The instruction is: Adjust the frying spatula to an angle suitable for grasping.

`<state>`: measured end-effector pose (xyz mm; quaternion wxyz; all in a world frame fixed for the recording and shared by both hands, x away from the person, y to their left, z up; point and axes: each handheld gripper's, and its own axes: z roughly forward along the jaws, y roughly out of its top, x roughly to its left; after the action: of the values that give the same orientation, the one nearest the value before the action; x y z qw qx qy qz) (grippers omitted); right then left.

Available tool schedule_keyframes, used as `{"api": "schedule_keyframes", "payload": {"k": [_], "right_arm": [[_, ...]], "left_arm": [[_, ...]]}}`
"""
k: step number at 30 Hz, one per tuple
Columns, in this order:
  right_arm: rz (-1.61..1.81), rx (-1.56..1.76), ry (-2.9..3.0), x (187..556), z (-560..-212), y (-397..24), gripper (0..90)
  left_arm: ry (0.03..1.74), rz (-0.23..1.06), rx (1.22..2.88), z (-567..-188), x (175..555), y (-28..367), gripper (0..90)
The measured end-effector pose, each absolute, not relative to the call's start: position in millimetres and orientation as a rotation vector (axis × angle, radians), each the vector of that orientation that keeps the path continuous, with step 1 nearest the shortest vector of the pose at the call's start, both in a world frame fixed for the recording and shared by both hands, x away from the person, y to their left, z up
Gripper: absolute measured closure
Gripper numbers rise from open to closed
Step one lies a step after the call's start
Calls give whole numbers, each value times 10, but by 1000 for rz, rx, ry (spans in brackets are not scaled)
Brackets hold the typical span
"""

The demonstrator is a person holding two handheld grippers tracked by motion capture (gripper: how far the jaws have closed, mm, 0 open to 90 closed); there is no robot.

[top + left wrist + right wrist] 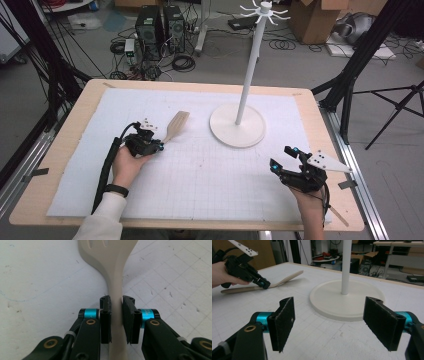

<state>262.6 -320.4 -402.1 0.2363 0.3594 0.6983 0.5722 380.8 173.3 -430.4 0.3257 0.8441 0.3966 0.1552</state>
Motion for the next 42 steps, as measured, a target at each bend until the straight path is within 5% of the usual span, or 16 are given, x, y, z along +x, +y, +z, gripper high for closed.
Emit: {"api": "schedule_keyframes", "payload": {"k": [15,30,42], "right_arm": [[1575,999,1906,2623,-4018,-3223,241],[1581,1000,1888,2623,-4017,-3249,241],[1585,1004,1884,2615,-4014,-3250,241]], "left_arm": [[739,407,2239,-4129,3629,1700,778],[304,335,2333,-4003,3295,980,778],[190,263,2424,-4196,3275,510,778]]}}
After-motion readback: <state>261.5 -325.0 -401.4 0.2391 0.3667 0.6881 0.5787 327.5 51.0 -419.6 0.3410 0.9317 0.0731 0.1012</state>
